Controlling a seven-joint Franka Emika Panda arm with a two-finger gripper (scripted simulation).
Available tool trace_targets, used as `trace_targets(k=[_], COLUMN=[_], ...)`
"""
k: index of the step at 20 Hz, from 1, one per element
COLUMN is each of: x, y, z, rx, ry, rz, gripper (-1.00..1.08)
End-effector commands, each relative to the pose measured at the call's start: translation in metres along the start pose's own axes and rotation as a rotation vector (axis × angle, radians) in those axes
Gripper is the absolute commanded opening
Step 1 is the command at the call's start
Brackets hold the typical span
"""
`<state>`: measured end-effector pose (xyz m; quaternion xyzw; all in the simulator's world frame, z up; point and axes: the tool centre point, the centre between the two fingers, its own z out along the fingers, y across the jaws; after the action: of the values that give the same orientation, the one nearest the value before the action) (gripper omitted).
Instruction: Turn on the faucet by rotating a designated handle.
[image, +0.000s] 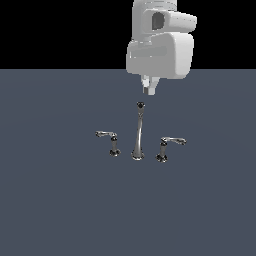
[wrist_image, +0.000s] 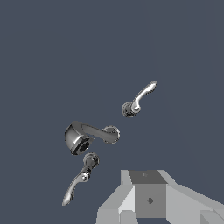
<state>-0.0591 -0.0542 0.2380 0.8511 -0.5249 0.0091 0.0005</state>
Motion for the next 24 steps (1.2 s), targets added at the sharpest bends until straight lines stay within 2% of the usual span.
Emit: trace_targets(k=[1,14,24], x=[0.014,0.086,0.116], y=[-0.003,0.003,0.015], z=[0.018,0.113,0.153], rx=[-0.001,-0.012,-0.014], ry=[-0.001,-0.006,-0.011], rz=[0.078,0.481,0.658], gripper=[-1.0,-1.0,-1.0])
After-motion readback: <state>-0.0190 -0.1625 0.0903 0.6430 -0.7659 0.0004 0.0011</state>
